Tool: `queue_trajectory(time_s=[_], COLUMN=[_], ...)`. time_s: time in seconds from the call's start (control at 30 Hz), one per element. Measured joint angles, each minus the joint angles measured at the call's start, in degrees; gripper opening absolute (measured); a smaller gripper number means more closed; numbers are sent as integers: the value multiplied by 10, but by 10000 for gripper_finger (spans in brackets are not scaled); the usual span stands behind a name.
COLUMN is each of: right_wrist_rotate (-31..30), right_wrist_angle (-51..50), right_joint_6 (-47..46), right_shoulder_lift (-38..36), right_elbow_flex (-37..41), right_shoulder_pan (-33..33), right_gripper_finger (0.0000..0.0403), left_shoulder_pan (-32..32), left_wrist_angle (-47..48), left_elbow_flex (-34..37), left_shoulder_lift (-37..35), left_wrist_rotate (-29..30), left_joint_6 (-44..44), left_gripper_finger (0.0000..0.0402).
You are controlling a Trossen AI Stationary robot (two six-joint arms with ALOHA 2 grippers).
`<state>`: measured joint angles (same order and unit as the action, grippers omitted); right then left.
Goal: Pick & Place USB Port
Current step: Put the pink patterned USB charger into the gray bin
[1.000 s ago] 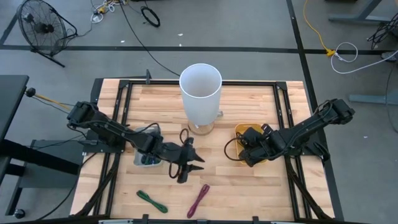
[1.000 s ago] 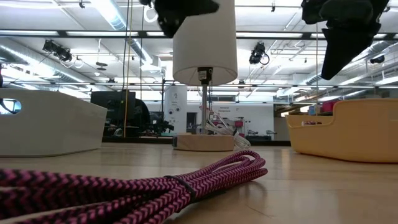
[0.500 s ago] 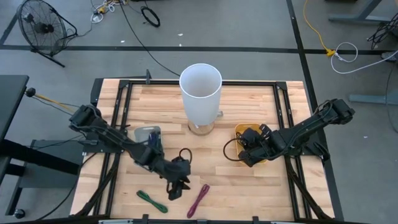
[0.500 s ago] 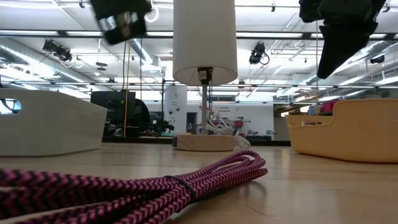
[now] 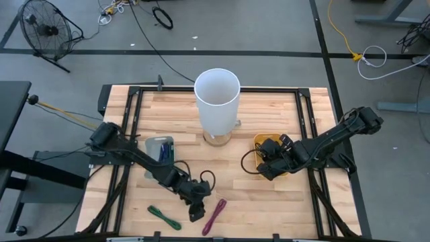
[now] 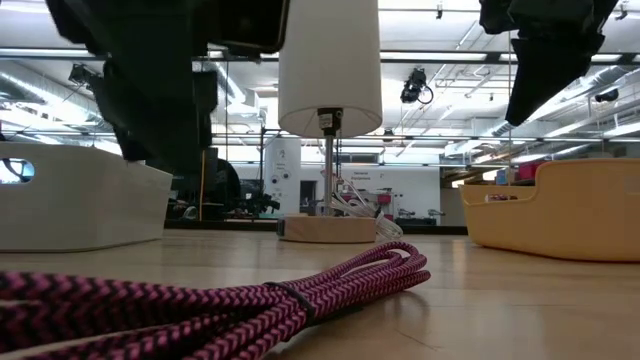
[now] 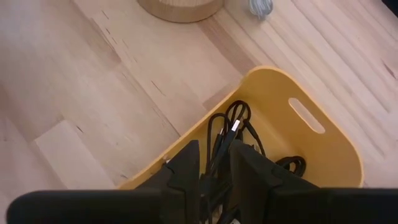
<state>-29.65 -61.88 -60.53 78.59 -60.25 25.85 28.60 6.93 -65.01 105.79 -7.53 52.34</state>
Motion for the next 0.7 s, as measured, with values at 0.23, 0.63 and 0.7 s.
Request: queue_trajectory(time_s=[0.23,0.63,0.7], right_wrist_rotate=[0,0,0], right_wrist_angle=[4,12,13], right_joint_6=[0,2,2], right_shoulder_lift=[0,0,0], right_elbow_flex=[0,0,0], right_shoulder_pan=[0,0,0], right_gripper_finger=[91,91,91], left_shoulder_pan=[-19,-48,-55], left_wrist_angle=[-35,-72,-87], left_elbow_flex=[0,0,0], left_shoulder_lift=[21,68,72], left_wrist_rotate=[-18,-45,-52], left_joint_6=[-1,-5,-9], left_gripper_finger=[140,140,140])
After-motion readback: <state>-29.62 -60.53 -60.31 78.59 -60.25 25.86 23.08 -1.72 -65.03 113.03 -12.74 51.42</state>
